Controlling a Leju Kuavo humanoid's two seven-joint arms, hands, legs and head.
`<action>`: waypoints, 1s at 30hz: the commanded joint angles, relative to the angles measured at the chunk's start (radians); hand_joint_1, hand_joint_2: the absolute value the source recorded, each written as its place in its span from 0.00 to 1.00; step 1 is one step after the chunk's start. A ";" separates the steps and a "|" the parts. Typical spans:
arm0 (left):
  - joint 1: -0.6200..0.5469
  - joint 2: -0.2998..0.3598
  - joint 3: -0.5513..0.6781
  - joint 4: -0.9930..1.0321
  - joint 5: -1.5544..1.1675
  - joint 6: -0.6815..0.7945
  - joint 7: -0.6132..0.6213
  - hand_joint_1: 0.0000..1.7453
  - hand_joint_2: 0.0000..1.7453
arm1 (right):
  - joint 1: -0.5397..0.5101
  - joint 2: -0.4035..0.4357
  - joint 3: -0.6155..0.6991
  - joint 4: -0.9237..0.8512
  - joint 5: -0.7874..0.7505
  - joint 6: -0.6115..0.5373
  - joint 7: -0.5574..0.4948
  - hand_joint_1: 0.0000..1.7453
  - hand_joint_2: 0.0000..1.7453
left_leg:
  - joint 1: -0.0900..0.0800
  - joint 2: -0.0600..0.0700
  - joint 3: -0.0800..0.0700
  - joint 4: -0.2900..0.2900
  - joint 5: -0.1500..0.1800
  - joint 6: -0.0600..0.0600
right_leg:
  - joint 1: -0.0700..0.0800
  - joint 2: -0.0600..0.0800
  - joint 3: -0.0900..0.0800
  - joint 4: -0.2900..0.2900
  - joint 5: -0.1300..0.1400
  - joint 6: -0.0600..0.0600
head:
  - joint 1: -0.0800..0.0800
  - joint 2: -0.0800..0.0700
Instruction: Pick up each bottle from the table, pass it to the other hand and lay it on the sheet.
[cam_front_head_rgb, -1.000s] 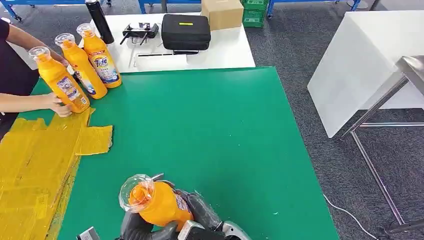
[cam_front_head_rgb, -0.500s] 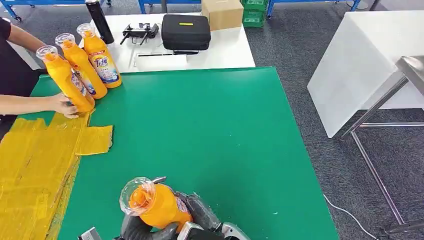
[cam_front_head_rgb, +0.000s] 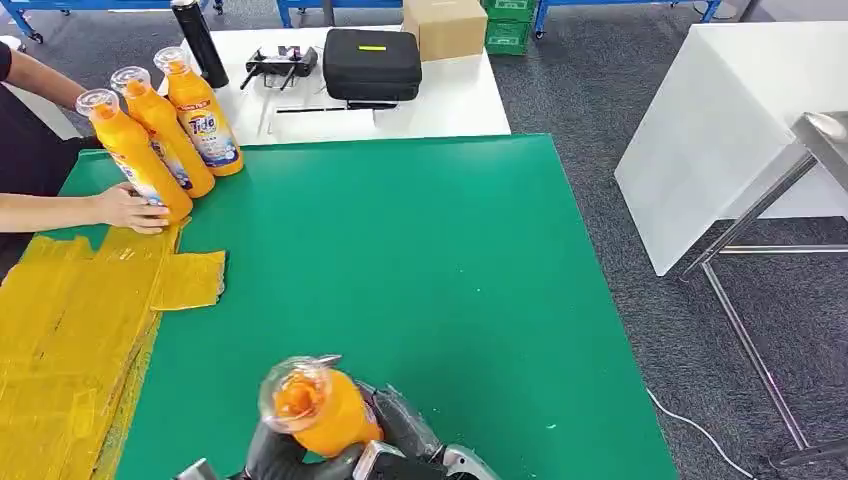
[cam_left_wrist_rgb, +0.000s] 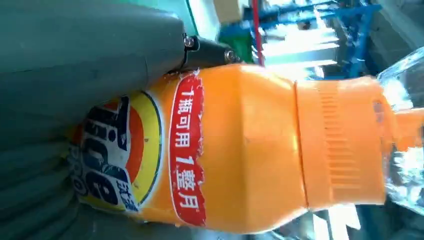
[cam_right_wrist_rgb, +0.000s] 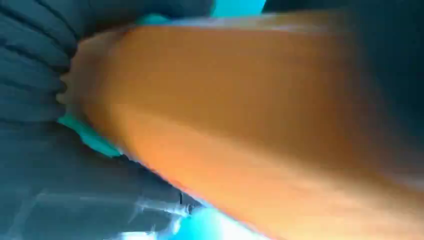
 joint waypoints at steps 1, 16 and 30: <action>-0.011 0.007 0.422 -0.077 -0.787 0.456 0.250 1.00 1.00 | 0.126 -0.144 -0.115 -0.312 -0.122 -0.086 -0.063 0.00 0.00 | 0.002 0.001 -0.001 0.003 -0.002 -0.003 | 0.002 -0.001 0.000 0.001 -0.001 -0.001 | 0.000 0.000; -0.371 0.201 0.651 0.610 -1.051 0.437 0.394 1.00 1.00 | 0.107 -0.136 -0.218 -0.288 -0.133 -0.009 -0.115 0.00 0.00 | 0.006 0.002 0.000 0.000 0.005 -0.007 | 0.005 -0.001 0.000 0.000 0.003 -0.005 | 0.000 0.000; -0.481 0.294 0.534 0.944 -1.161 0.305 0.399 0.00 1.00 | 0.082 -0.115 -0.232 -0.233 -0.140 0.038 -0.104 0.00 0.00 | 0.003 0.000 0.001 -0.002 0.006 -0.008 | 0.003 -0.001 0.000 0.000 0.003 -0.006 | 0.000 0.000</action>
